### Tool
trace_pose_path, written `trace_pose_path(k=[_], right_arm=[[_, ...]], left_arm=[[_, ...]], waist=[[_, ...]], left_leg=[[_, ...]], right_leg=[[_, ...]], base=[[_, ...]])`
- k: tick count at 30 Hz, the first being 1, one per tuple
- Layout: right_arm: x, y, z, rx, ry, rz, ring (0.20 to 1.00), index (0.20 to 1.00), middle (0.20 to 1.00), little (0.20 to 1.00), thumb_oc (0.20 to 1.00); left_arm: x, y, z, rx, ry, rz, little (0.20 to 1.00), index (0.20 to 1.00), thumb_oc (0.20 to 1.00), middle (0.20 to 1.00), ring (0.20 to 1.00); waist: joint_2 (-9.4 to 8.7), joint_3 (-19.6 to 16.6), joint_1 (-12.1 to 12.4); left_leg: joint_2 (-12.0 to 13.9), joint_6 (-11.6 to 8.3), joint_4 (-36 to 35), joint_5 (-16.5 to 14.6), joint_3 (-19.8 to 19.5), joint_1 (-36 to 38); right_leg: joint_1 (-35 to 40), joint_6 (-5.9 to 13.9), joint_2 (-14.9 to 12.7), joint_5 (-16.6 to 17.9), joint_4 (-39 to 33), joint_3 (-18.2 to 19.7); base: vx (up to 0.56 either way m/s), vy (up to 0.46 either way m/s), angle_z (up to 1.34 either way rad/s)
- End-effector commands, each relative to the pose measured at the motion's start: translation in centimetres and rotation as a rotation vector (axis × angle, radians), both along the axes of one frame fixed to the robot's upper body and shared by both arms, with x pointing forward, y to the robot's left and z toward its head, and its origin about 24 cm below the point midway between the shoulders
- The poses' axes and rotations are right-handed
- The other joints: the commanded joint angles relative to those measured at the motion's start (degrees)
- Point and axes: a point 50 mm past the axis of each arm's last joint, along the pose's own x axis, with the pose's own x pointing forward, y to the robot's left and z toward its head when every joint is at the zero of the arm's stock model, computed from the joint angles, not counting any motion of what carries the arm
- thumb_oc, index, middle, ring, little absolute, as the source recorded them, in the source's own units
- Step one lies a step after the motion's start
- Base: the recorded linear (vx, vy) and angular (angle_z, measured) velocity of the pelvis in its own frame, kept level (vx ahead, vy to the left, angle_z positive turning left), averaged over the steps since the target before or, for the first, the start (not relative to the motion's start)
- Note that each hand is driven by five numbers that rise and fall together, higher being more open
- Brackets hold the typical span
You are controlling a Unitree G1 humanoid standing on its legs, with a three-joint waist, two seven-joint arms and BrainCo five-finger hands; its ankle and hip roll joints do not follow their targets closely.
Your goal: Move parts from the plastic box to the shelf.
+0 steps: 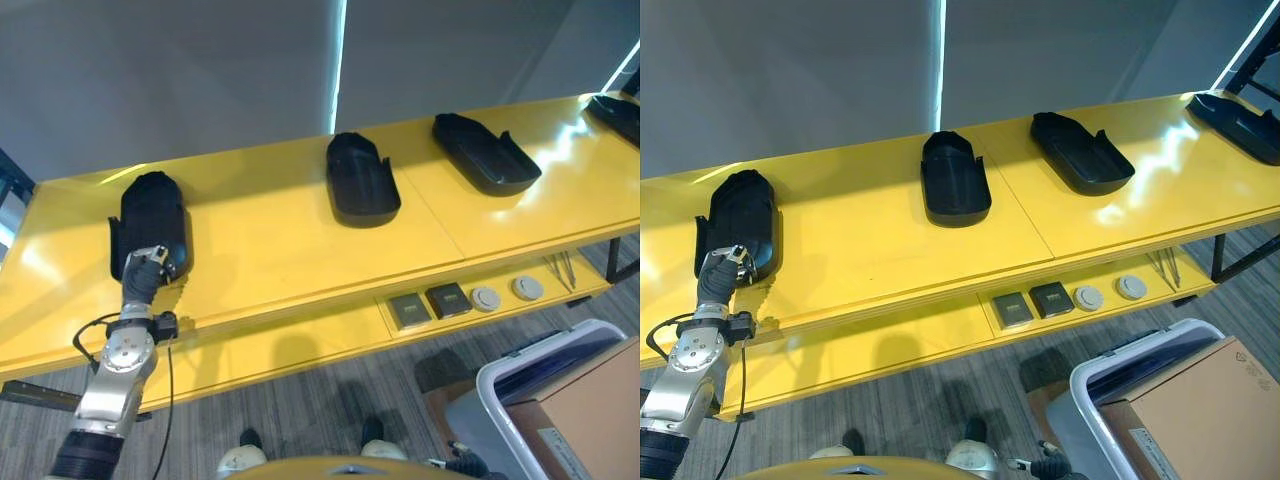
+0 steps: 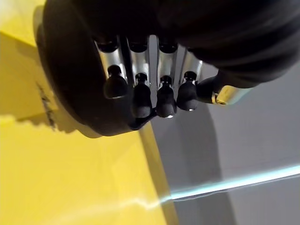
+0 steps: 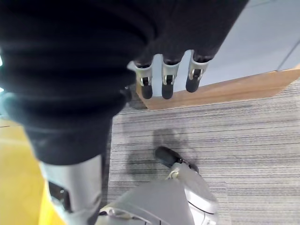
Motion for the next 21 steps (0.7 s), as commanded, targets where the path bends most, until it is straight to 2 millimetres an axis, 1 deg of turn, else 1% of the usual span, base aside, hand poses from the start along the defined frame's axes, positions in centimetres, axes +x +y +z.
trace_pose_path(k=[1,4,12,17,21], right_arm=[[0.7,-0.7,0.3,-0.021,-0.015,0.001,1.0,1.0,1.0,1.0,1.0],[0.9,-0.5,0.3,-0.017,-0.016,0.009,1.0,1.0,1.0,1.0,1.0],[1.4,-0.2,0.4,-0.014,-0.015,0.032,1.0,1.0,1.0,1.0,1.0],[1.6,-0.3,0.4,-0.016,-0.004,0.064,1.0,1.0,1.0,1.0,1.0],[2.0,-0.3,0.5,-0.019,0.004,0.088,1.0,1.0,1.0,1.0,1.0]], left_arm=[[0.7,1.6,1.3,0.08,-0.045,0.076,0.2,0.2,0.2,0.2,0.2],[0.7,1.3,0.1,0.063,-0.006,0.078,0.2,0.2,0.2,0.2,0.2],[1.0,0.6,-1.1,0.029,0.019,0.083,0.2,0.2,0.2,0.2,0.2],[2.1,0.6,-1.1,0.037,0.005,0.126,0.2,0.2,0.2,0.2,0.2],[3.3,1.2,-0.9,0.041,0.0,0.179,0.2,0.2,0.2,0.2,0.2]], waist=[[-1.53,0.29,0.28],[-1.69,0.4,0.23],[-1.87,0.53,-0.09],[-1.94,0.16,-1.04],[-1.94,-0.29,-2.02]], left_leg=[[1.0,1.45,7.34,-3.45,-0.8,-3.65],[1.01,1.44,7.46,-3.51,-0.89,-3.69],[1.13,1.39,7.48,-3.45,-0.65,-3.61],[1.31,1.32,7.31,-3.29,-0.24,-3.18],[1.45,1.3,7.14,-3.18,0.15,-2.73]], right_leg=[[0.21,2.47,-2.52,-5.41,6.04,2.34],[0.22,2.41,-2.43,-5.5,6.12,2.42],[0.21,2.39,-2.36,-5.53,6.19,2.49],[0.26,2.43,-2.23,-5.62,6.26,2.92],[0.24,2.51,-2.18,-5.69,6.42,3.38]], base=[[0.0,0.0,0.0],[0.0,0.0,0.0],[0.0,0.0,0.0],[0.0,0.0,0.0],[0.0,0.0,0.0]])
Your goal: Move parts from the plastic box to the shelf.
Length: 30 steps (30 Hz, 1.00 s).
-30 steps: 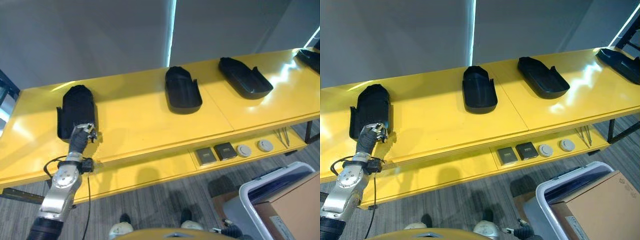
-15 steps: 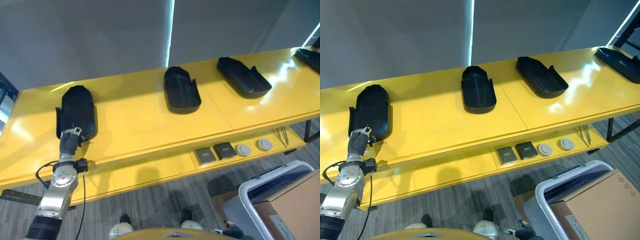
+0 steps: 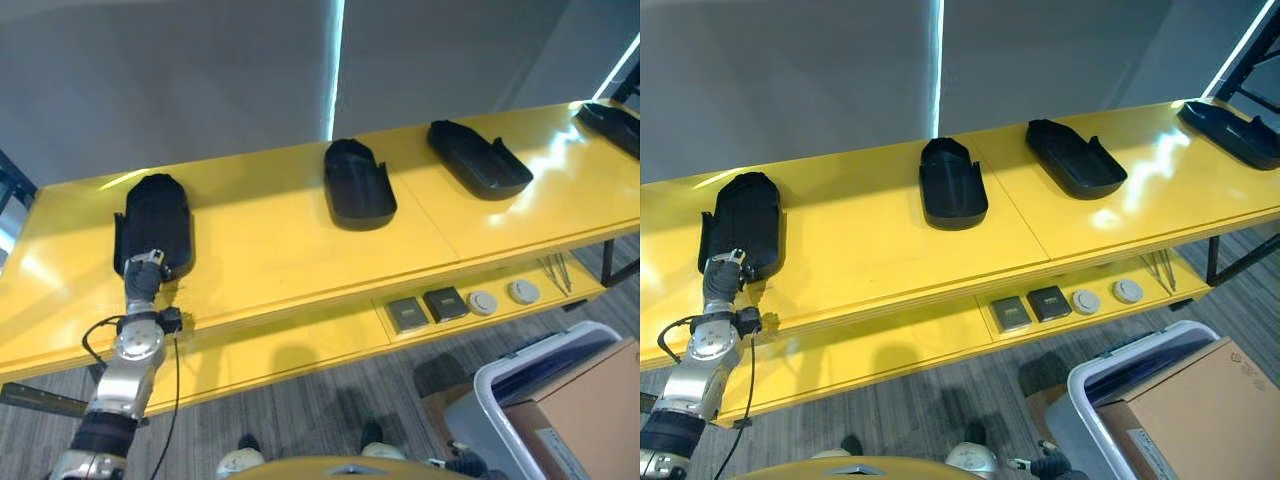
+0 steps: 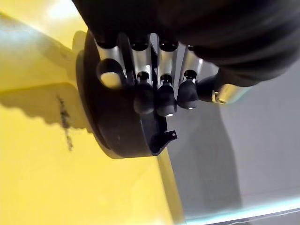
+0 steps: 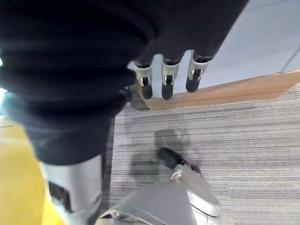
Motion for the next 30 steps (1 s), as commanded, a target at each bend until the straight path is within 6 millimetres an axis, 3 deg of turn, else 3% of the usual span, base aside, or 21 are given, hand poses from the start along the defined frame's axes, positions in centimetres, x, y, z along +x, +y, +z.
trace_pose_path(k=[1,9,14,16,23,26,30], right_arm=[[1.5,-0.3,0.4,-0.016,-0.007,0.064,1.0,1.0,1.0,1.0,1.0],[1.3,-0.6,0.4,-0.021,0.01,0.099,1.0,1.0,1.0,1.0,1.0],[1.3,-0.5,0.3,-0.017,0.008,0.102,1.0,1.0,1.0,1.0,1.0],[1.2,-0.3,0.3,-0.013,0.005,0.104,1.0,1.0,1.0,1.0,1.0],[1.4,0.2,0.1,0.001,-0.017,0.068,1.0,1.0,1.0,1.0,1.0],[1.2,0.6,0.0,0.004,-0.02,0.046,1.0,1.0,1.0,1.0,1.0],[1.0,0.8,-0.1,0.005,-0.029,0.019,1.0,1.0,1.0,1.0,1.0]], left_arm=[[1.4,0.7,1.0,0.057,-0.042,0.039,0.2,0.2,0.2,0.2,0.2],[3.1,2.2,1.5,0.082,-0.038,0.123,0.2,0.2,0.2,0.2,0.2],[3.3,1.9,2.0,0.069,-0.079,0.082,0.2,0.2,0.2,0.2,0.2],[3.3,1.2,2.6,0.05,-0.126,0.028,1.0,1.0,1.0,1.0,1.0],[2.3,-1.6,6.3,-0.069,-0.344,-0.198,1.0,1.0,1.0,1.0,1.0],[0.4,-3.2,8.9,-0.087,-0.475,-0.399,1.0,1.0,1.0,1.0,1.0],[-1.3,-4.5,9.4,-0.202,-0.503,-0.59,1.0,1.0,1.0,1.0,1.0]], waist=[[-1.24,0.44,-0.69],[-1.29,-0.07,-2.46],[-1.39,0.08,-2.47],[-1.46,0.2,-2.28],[-1.42,0.6,-0.73],[-1.19,0.63,0.6],[-0.71,0.6,2.12]], left_leg=[[1.45,1.62,7.1,-2.97,-0.01,-3.49],[1.65,1.6,7.14,-3.15,1.03,-2.95],[1.58,1.69,7.23,-3.34,1.05,-3.02],[1.53,1.77,7.2,-3.41,0.98,-3.07],[1.15,2.05,6.89,-3.68,0.22,-3.08],[0.92,2.08,6.69,-3.74,-0.27,-3.12],[0.71,1.91,6.51,-3.64,-1.09,-3.41]], right_leg=[[-0.4,2.56,-2.23,-5.69,6.42,3.12],[-0.66,2.71,-2.24,-5.83,6.58,3.97],[-0.8,2.72,-2.26,-5.85,6.61,4.18],[-0.88,2.7,-2.3,-5.83,6.65,4.18],[-0.33,2.53,-2.46,-5.69,6.23,3.46],[0.23,2.45,-2.57,-5.41,5.67,2.7],[0.69,2.49,-2.6,-5.19,5.15,1.85]], base=[[0.03,0.003,-0.02],[0.01,0.005,-0.07],[0.0,0.0,-0.04],[0.0,0.0,0.0],[-0.01,-0.01,0.01],[-0.03,-0.038,0.04],[-0.07,-0.035,0.13]])
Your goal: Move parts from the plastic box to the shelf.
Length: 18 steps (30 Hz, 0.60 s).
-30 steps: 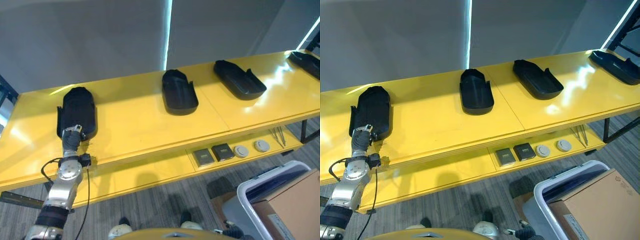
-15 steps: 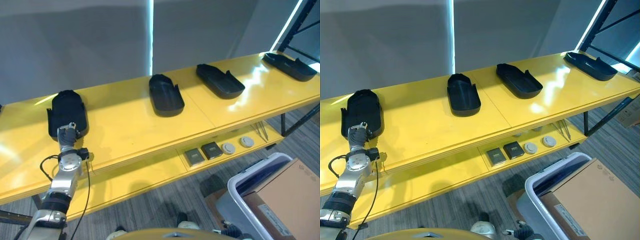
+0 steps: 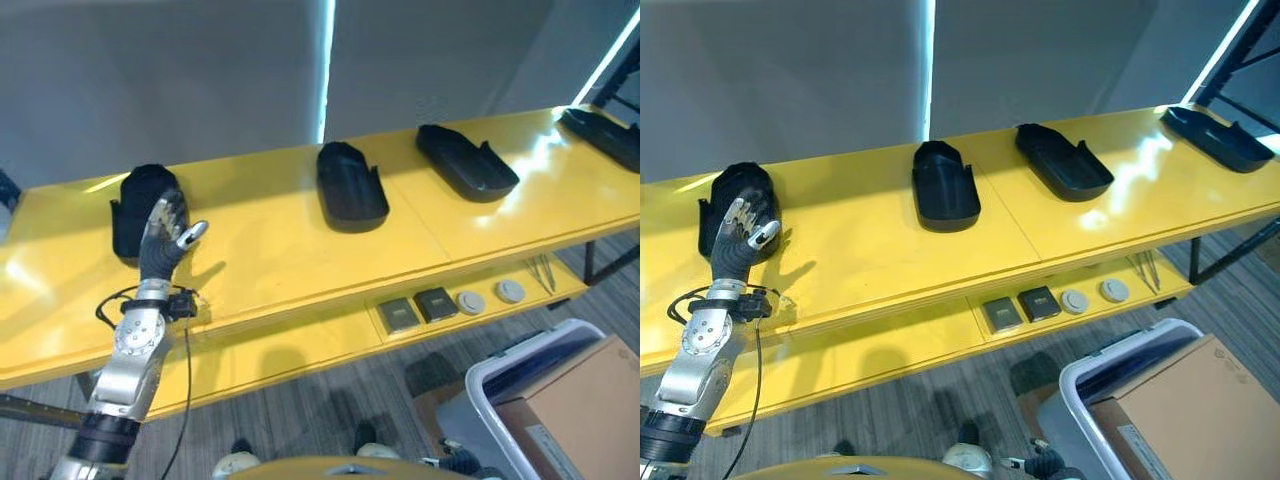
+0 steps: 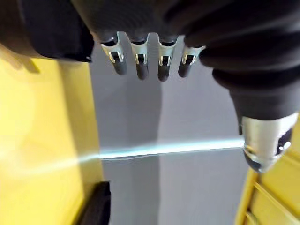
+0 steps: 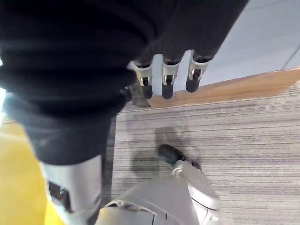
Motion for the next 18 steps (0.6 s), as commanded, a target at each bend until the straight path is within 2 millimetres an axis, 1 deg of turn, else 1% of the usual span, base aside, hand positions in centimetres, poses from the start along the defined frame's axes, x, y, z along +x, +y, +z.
trace_pose_path(k=[1,2,4,6,7,8,9,11,12,13,15,17,18], right_arm=[[1.1,0.1,0.1,-0.031,-0.046,-0.022,1.0,1.0,1.0,1.0,1.0],[1.1,0.1,0.1,-0.031,-0.048,-0.025,1.0,1.0,1.0,1.0,1.0],[1.2,0.0,0.1,-0.031,-0.051,-0.039,1.0,1.0,1.0,1.0,1.0],[1.2,0.0,0.1,-0.03,-0.052,-0.047,1.0,1.0,1.0,1.0,1.0],[1.4,-0.1,0.1,-0.03,-0.055,-0.058,1.0,1.0,1.0,1.0,1.0],[1.4,-0.1,0.2,-0.03,-0.056,-0.064,1.0,1.0,1.0,1.0,1.0],[1.4,-0.2,0.2,-0.031,-0.056,-0.066,1.0,1.0,1.0,1.0,1.0],[1.3,-0.7,0.2,-0.033,-0.052,-0.081,1.0,1.0,1.0,1.0,1.0],[1.2,-0.9,0.2,-0.035,-0.05,-0.082,1.0,1.0,1.0,1.0,1.0],[1.1,-0.9,0.2,-0.035,-0.048,-0.082,1.0,1.0,1.0,1.0,1.0],[1.1,-1.2,0.2,-0.04,-0.039,-0.075,1.0,1.0,1.0,1.0,1.0],[1.2,-1.4,0.2,-0.039,-0.035,-0.074,1.0,1.0,1.0,1.0,1.0],[1.2,-1.4,0.1,-0.041,-0.032,-0.071,1.0,1.0,1.0,1.0,1.0]], left_arm=[[-0.8,0.0,2.2,-0.034,-0.117,-0.181,1.0,1.0,1.0,1.0,1.0],[-0.9,-0.1,1.9,-0.037,-0.091,-0.197,1.0,1.0,1.0,1.0,1.0],[-1.6,-0.2,-0.1,-0.051,0.025,-0.228,1.0,1.0,1.0,1.0,1.0],[-2.1,0.0,-1.4,-0.018,0.096,-0.221,1.0,1.0,1.0,1.0,1.0],[-3.1,0.5,-3.8,0.003,0.208,-0.202,1.0,1.0,1.0,1.0,1.0],[-3.7,0.7,-4.9,0.019,0.27,-0.218,1.0,1.0,1.0,1.0,1.0],[-4.1,0.8,-5.5,0.023,0.299,-0.232,1.0,1.0,1.0,1.0,1.0],[-6.6,1.8,-9.1,-0.077,0.462,-0.223,1.0,1.0,1.0,1.0,1.0],[-7.5,2.1,-10.2,-0.131,0.51,-0.221,1.0,1.0,1.0,1.0,1.0],[-7.8,2.2,-10.6,-0.143,0.531,-0.216,1.0,1.0,1.0,1.0,1.0],[-9.4,3.0,-12.5,-0.096,0.586,-0.211,1.0,1.0,1.0,1.0,1.0],[-10.0,3.2,-13.4,-0.096,0.629,-0.187,1.0,1.0,1.0,1.0,1.0],[-10.8,3.3,-14.6,-0.108,0.688,-0.167,1.0,1.0,1.0,1.0,1.0]], waist=[[-0.1,0.61,1.5],[-0.04,0.55,1.72],[0.14,0.38,2.47],[0.27,0.3,2.89],[0.48,0.45,3.48],[0.54,0.29,3.82],[0.57,0.28,3.99],[0.95,0.47,5.02],[1.04,0.54,5.27],[1.07,0.53,5.38],[1.12,0.59,5.84],[1.22,0.67,6.04],[1.31,0.65,6.16]], left_leg=[[0.79,1.44,6.46,-3.57,-1.29,-3.5],[0.79,1.41,6.44,-3.53,-1.36,-3.52],[0.81,1.33,6.22,-3.36,-1.61,-3.49],[0.82,1.26,6.16,-3.23,-1.76,-3.52],[0.81,1.23,6.12,-3.22,-2.05,-3.27],[0.84,1.26,6.03,-3.03,-2.13,-3.51],[0.83,1.25,6.02,-2.98,-2.22,-3.55],[0.93,1.19,5.84,-2.61,-2.56,-3.71],[0.93,1.25,5.76,-2.5,-2.63,-3.73],[0.94,1.28,5.7,-2.47,-2.65,-3.72],[1.05,1.26,5.51,-2.17,-2.68,-3.69],[1.18,1.26,5.31,-2.0,-2.74,-3.67],[1.17,1.22,5.01,-1.88,-2.81,-3.63]], right_leg=[[0.84,2.26,-2.55,-5.04,4.9,1.57],[0.9,2.23,-2.53,-5.0,4.85,1.44],[1.15,2.23,-2.5,-4.93,4.62,0.93],[1.28,2.19,-2.48,-4.87,4.49,0.62],[1.64,2.08,-2.41,-4.92,4.48,0.25],[1.43,1.98,-2.38,-4.8,4.4,0.09],[1.43,1.94,-2.35,-4.79,4.37,0.01],[1.54,1.86,-2.33,-4.69,4.16,-0.7],[1.57,1.83,-2.32,-4.65,4.1,-0.87],[1.61,1.84,-2.31,-4.64,4.04,-0.99],[1.62,1.7,-2.27,-4.47,3.97,-1.39],[1.63,1.54,-2.19,-4.49,3.9,-1.58],[1.59,1.49,-2.12,-4.48,3.79,-1.61]], base=[[-0.07,-0.04,0.09],[-0.07,-0.042,0.05],[-0.07,-0.042,0.04],[-0.06,-0.036,0.03],[-0.07,-0.037,0.07],[-0.07,-0.033,0.12],[-0.07,-0.023,0.15],[-0.09,-0.019,0.14],[-0.07,-0.013,0.07],[-0.04,-0.012,0.04],[-0.06,-0.015,0.19],[-0.05,-0.004,0.18],[-0.05,0.004,0.04]])
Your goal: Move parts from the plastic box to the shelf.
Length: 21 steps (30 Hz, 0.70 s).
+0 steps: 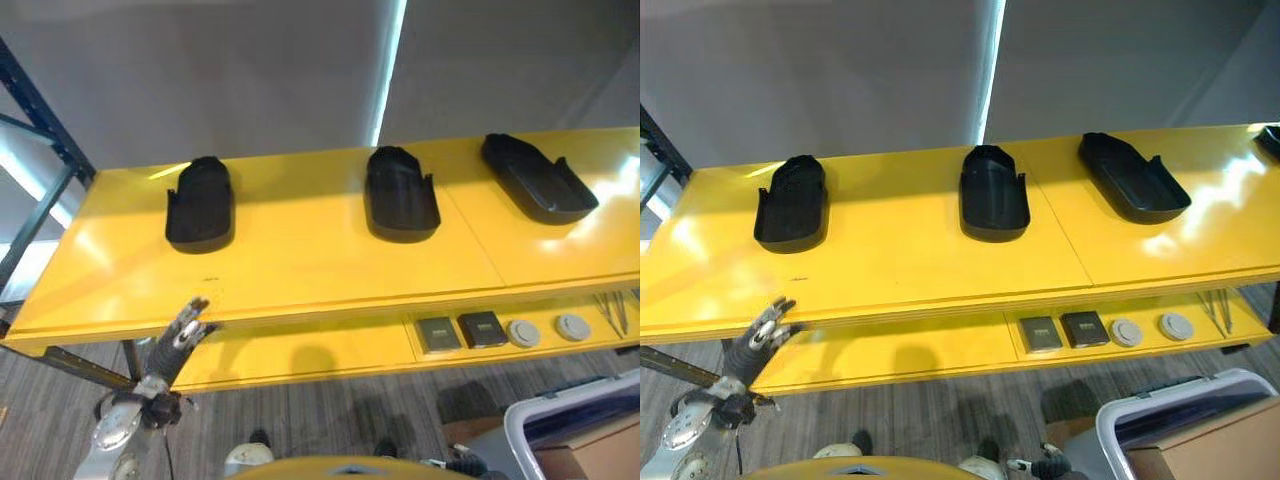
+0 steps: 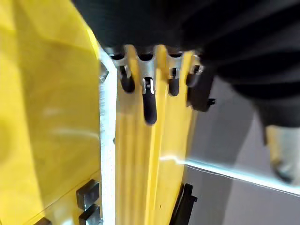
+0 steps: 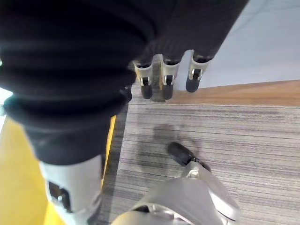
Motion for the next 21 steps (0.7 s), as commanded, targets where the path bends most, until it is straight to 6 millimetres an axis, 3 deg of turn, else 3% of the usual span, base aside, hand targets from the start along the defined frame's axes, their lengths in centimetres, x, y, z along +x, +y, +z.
trace_pose_path(k=[1,5,9,11,13,14,16,20,21], right_arm=[[1.6,-0.4,0.3,-0.004,-0.048,0.005,1.0,1.0,1.0,1.0,1.0],[1.9,-0.6,0.3,-0.003,-0.045,-0.012,1.0,1.0,1.0,1.0,1.0],[1.6,-0.7,0.2,0.0,-0.023,0.001,1.0,1.0,1.0,1.0,1.0],[1.3,-0.6,0.1,0.001,-0.013,-0.001,1.0,1.0,1.0,1.0,1.0],[1.1,-0.5,-0.1,-0.001,-0.005,0.006,1.0,1.0,1.0,1.0,1.0],[0.9,-0.4,-0.2,-0.006,0.0,0.01,1.0,1.0,1.0,1.0,1.0],[0.5,-0.1,-0.3,-0.008,0.007,0.011,1.0,1.0,1.0,1.0,1.0],[0.3,-0.2,-0.5,-0.026,0.018,0.033,1.0,1.0,1.0,1.0,1.0],[0.5,-0.2,-0.5,-0.031,0.019,0.044,1.0,1.0,1.0,1.0,1.0]], left_arm=[[-2.3,0.9,-2.6,0.054,0.154,-0.009,1.0,1.0,1.0,1.0,1.0],[-4.4,1.7,-4.8,0.121,0.237,0.014,1.0,1.0,1.0,1.0,1.0],[-3.9,1.4,-3.9,0.087,0.149,-0.03,1.0,1.0,1.0,1.0,1.0],[-2.9,0.7,-2.9,0.177,0.077,-0.141,1.0,1.0,1.0,1.0,1.0],[-1.6,0.3,-1.5,0.122,-0.019,-0.16,1.0,1.0,1.0,1.0,1.0],[0.2,-0.2,1.2,0.045,-0.16,-0.169,1.0,1.0,1.0,1.0,1.0],[1.3,-1.2,3.4,-0.049,-0.272,-0.254,1.0,1.0,1.0,1.0,1.0],[2.7,-3.4,5.8,-0.189,-0.353,-0.462,1.0,1.0,1.0,1.0,1.0],[2.8,-4.4,6.1,-0.262,-0.324,-0.601,1.0,1.0,1.0,1.0,1.0]], waist=[[-1.52,1.59,0.68],[-1.56,1.32,0.96],[-1.66,0.97,0.79],[-1.71,0.84,0.66],[-1.7,0.91,0.47],[-1.61,0.67,0.29],[-1.69,0.64,0.15],[-1.43,0.33,-0.32],[-1.22,0.18,-0.68]], left_leg=[[1.23,1.1,4.8,-1.8,0.25,-2.64],[1.1,1.03,4.26,-1.58,-0.07,-2.52],[1.04,1.18,3.63,-1.57,0.0,-2.1],[1.05,1.25,3.53,-1.57,0.01,-2.03],[0.99,1.18,3.33,-1.51,-0.1,-1.87],[1.05,1.17,2.76,-1.37,0.21,-1.58],[0.94,1.36,2.68,-1.46,0.11,-1.38],[1.02,1.4,2.56,-1.4,0.29,-1.54],[1.12,1.25,2.64,-1.33,0.58,-1.66]], right_leg=[[0.07,1.52,-1.79,-3.09,3.69,1.76],[0.02,1.46,-1.63,-2.98,3.44,1.65],[-0.05,1.45,-1.44,-2.89,3.26,1.94],[-0.2,1.31,-1.35,-2.83,3.36,2.1],[-0.17,1.22,-1.23,-2.95,3.49,2.28],[-0.09,1.28,-1.21,-2.8,3.18,2.14],[0.02,1.17,-1.11,-2.67,3.09,2.4],[-0.29,1.2,-1.11,-2.42,2.9,2.87],[-0.51,1.32,-1.12,-2.35,2.91,3.01]], base=[[-0.05,0.003,0.03],[-0.01,0.0,0.0],[0.0,0.0,0.0],[0.0,0.0,0.0],[0.0,0.0,0.0],[0.0,0.0,0.0],[0.0,0.0,0.0],[0.0,0.0,0.0],[-0.01,0.019,-0.04]])
